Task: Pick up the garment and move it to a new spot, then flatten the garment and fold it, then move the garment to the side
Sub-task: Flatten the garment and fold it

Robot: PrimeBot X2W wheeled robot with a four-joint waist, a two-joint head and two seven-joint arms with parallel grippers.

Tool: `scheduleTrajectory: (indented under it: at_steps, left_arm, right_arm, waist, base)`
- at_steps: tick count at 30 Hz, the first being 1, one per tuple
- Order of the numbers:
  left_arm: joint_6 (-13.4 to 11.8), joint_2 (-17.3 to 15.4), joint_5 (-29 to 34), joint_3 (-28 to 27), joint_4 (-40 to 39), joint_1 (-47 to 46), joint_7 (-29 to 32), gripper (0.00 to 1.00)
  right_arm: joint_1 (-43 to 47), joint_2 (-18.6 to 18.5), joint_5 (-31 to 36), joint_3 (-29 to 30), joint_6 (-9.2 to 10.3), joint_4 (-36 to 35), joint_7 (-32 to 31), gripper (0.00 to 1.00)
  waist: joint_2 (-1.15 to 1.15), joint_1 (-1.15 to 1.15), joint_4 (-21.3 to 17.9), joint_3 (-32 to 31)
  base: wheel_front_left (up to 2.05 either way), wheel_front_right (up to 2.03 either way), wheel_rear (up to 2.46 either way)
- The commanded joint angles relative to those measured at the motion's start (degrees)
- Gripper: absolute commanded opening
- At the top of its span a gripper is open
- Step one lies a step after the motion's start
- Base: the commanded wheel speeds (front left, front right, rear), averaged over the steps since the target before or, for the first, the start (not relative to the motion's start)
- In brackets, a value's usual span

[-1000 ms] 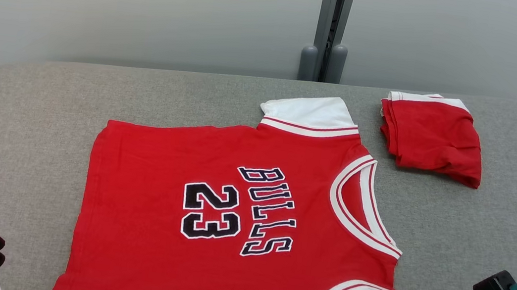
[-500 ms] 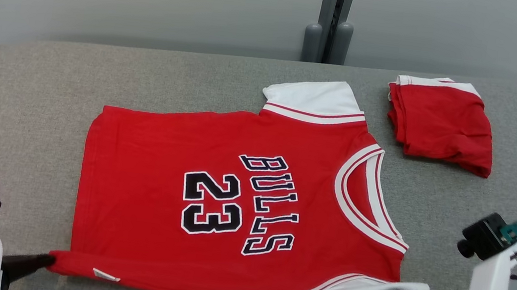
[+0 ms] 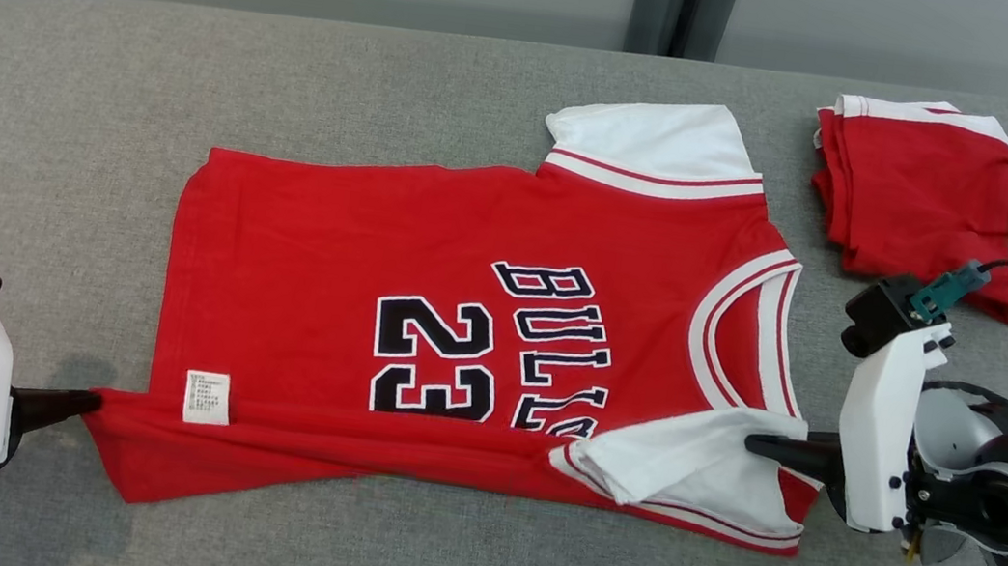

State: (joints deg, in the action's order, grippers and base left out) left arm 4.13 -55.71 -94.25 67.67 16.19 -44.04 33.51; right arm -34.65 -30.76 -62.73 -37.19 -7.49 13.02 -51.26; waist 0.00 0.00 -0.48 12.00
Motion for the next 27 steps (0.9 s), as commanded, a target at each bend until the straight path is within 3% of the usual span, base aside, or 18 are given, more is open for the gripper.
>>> scheduleTrajectory:
  at_steps: [1,11,27]
  left_arm:
    - [0.57,0.26,0.3,-0.13,1.01,-0.87,0.23,0.0]
    - [2.53,2.69,0.37,-0.73,5.82,-2.72,1.17,0.0]
    - [3.39,3.23,0.57,-0.98,6.55,-3.11,2.61,0.0]
  right_arm:
    - [-0.43,0.56,1.31,1.03,-0.02,0.63,-0.69,0.0]
    - [1.66,6.35,8.19,10.79,-0.02,1.11,-4.29,0.0]
    - [7.76,12.51,14.71,27.18,-0.02,-6.97,-9.37,0.0]
  waist:
    - [0.0,0.0,0.19,0.27]
    - [0.0,0.0,0.44,1.43]
    - [0.0,0.0,-0.01,1.55]
  base:
    - [0.0,0.0,0.0]
    - [0.0,0.0,0.0]
    - [0.0,0.0,0.0]
